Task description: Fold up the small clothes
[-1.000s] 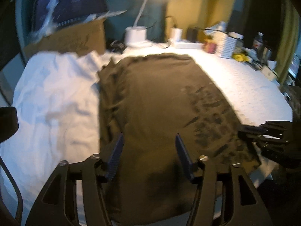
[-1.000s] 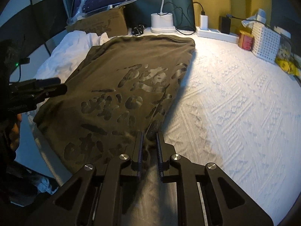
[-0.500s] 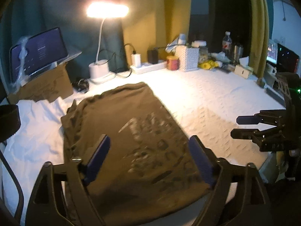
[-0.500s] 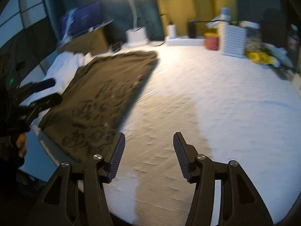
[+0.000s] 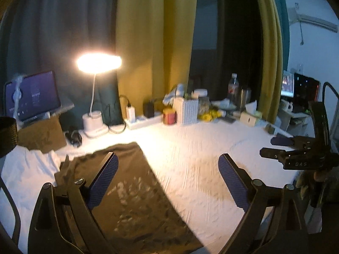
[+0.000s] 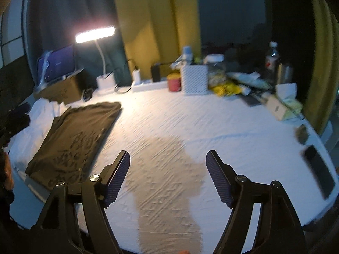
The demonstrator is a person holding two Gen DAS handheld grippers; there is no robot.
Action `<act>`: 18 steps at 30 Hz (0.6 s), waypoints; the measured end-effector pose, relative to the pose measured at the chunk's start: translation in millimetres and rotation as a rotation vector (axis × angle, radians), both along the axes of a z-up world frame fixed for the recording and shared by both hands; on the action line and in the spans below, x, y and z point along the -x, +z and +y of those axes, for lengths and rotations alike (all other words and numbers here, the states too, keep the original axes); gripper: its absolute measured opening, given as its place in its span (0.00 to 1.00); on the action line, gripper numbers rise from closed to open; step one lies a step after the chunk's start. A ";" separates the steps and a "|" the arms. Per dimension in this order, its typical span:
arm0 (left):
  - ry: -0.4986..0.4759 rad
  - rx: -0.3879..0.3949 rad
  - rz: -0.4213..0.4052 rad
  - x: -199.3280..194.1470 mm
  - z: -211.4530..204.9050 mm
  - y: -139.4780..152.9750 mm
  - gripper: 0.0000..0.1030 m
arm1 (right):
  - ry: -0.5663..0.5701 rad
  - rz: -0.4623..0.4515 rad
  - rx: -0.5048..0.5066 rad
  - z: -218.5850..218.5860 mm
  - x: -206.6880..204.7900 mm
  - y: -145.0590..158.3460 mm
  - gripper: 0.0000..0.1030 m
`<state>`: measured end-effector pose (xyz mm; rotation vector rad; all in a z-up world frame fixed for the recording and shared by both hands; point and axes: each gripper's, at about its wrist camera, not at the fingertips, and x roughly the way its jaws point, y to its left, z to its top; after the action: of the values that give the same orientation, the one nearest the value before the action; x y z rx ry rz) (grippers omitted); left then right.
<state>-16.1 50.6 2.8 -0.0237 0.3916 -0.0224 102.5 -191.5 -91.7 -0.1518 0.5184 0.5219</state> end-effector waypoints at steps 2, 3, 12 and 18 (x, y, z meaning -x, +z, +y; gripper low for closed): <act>0.010 -0.006 -0.027 1.9 -3.0 9.6 0.97 | -0.022 -0.032 -0.014 -8.0 3.6 11.4 0.75; 0.014 -0.008 -0.037 2.7 -3.4 13.4 0.97 | -0.030 -0.044 -0.016 -10.8 5.3 15.7 0.75; 0.044 -0.018 -0.092 4.6 -2.5 38.2 0.98 | -0.138 -0.188 0.001 -24.8 27.8 59.1 0.75; 0.069 -0.039 -0.120 8.8 1.4 48.2 0.98 | -0.168 -0.242 -0.044 -28.9 44.1 78.4 0.75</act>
<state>-24.8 52.0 51.0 0.0024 0.2705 0.0512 58.3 -220.4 -13.3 -0.1256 0.2805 0.3452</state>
